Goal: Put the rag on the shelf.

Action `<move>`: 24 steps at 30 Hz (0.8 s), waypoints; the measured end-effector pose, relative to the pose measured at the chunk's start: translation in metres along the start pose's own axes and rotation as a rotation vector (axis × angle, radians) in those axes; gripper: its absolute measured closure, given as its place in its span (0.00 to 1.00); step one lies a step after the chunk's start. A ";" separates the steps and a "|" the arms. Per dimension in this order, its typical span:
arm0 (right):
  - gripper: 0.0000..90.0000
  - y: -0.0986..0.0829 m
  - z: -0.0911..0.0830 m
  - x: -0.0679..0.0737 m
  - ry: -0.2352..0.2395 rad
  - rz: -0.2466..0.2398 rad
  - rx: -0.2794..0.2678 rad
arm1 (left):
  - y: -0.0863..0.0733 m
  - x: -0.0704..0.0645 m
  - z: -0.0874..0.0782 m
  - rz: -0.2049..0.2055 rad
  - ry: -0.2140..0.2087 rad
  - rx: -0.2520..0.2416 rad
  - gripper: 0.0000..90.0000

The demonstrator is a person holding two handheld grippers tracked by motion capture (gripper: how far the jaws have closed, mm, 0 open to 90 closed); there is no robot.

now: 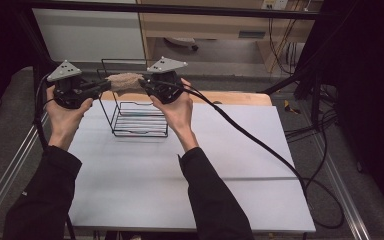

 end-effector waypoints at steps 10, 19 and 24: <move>0.90 -0.005 0.000 0.000 0.002 -0.004 -0.003 | 0.014 -0.002 -0.009 -0.073 -0.019 -0.029 0.85; 0.90 -0.009 0.003 0.003 -0.001 -0.017 0.008 | 0.009 -0.016 0.002 -0.060 -0.052 0.025 0.97; 0.84 -0.010 0.003 0.004 0.012 -0.013 0.009 | -0.003 -0.015 0.007 -0.070 -0.060 0.059 0.99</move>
Point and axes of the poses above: each handheld gripper's, and its own axes: z roughly forward along the jaws, y roughly out of its top, x roughly to its left, the point moved 7 cm from there along z, roughly forward along the jaws
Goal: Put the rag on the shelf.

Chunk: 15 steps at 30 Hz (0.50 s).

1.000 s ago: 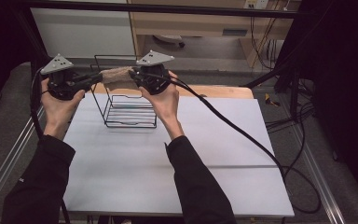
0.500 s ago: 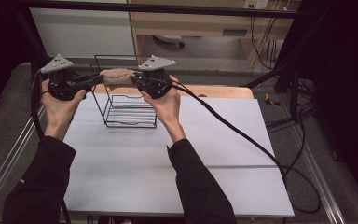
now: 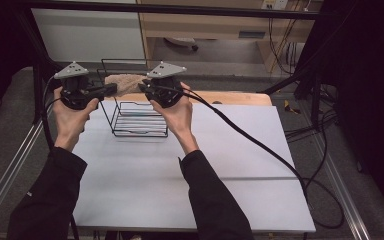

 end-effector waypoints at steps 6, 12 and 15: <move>0.71 0.006 -0.005 0.001 0.037 0.019 -0.019 | -0.004 0.002 0.002 0.005 0.004 0.012 0.99; 0.81 0.013 -0.011 0.000 0.072 0.062 -0.041 | -0.010 0.002 0.008 0.024 0.020 0.031 0.99; 0.93 0.007 -0.008 0.003 0.092 0.080 0.005 | -0.012 0.003 0.010 0.030 0.024 0.033 0.99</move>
Point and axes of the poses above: each handheld gripper's, and its own axes: z roughly forward along the jaws, y roughly out of its top, x roughly to its left, the point moved 7 cm from there along z, roughly forward along the jaws
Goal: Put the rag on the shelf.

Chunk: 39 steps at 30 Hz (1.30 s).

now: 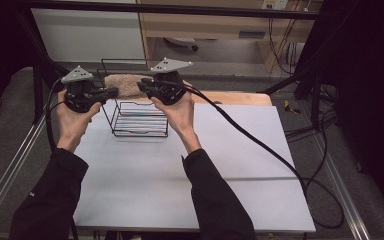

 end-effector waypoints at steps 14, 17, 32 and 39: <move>1.00 -0.025 0.023 -0.009 -0.103 -0.006 0.111 | -0.005 0.006 0.008 0.000 0.024 0.002 0.99; 0.99 -0.027 0.025 -0.011 -0.103 0.010 0.106 | -0.006 0.007 0.010 0.002 0.027 0.004 0.99; 0.84 -0.015 0.004 -0.002 -0.044 -0.001 0.040 | -0.003 0.002 -0.006 -0.006 0.010 -0.017 0.83; 0.72 -0.009 -0.013 -0.004 -0.041 0.013 0.022 | -0.005 -0.001 -0.013 -0.003 0.014 -0.004 0.66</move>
Point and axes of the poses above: each handheld gripper's, and its own axes: z roughly forward along the jaws, y roughly out of its top, x roughly to its left, the point moved 7 cm from there along z, roughly forward along the jaws
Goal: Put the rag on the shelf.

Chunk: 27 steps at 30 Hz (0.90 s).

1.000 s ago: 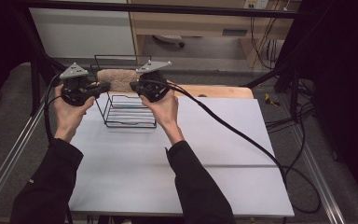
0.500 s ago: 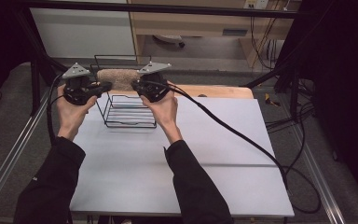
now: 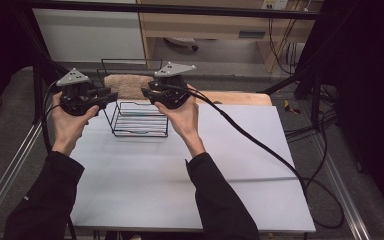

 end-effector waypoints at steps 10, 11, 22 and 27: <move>0.49 -0.010 -0.026 -0.010 0.000 0.035 0.022 | -0.015 -0.007 -0.008 0.004 0.001 0.019 0.43; 0.46 -0.012 -0.030 -0.012 -0.003 0.039 0.023 | -0.018 -0.008 -0.009 0.005 0.003 0.018 0.41; 0.20 -0.041 -0.079 -0.036 -0.045 0.087 0.033 | -0.051 -0.021 -0.014 0.009 -0.017 0.051 0.24; 0.13 -0.065 -0.100 -0.047 -0.054 0.109 0.046 | -0.069 -0.029 -0.011 0.016 -0.030 0.069 0.20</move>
Point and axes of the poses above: each handheld gripper's, and its own axes: z roughly forward along the jaws, y roughly out of its top, x roughly to its left, the point moved 7 cm from there along z, roughly forward along the jaws
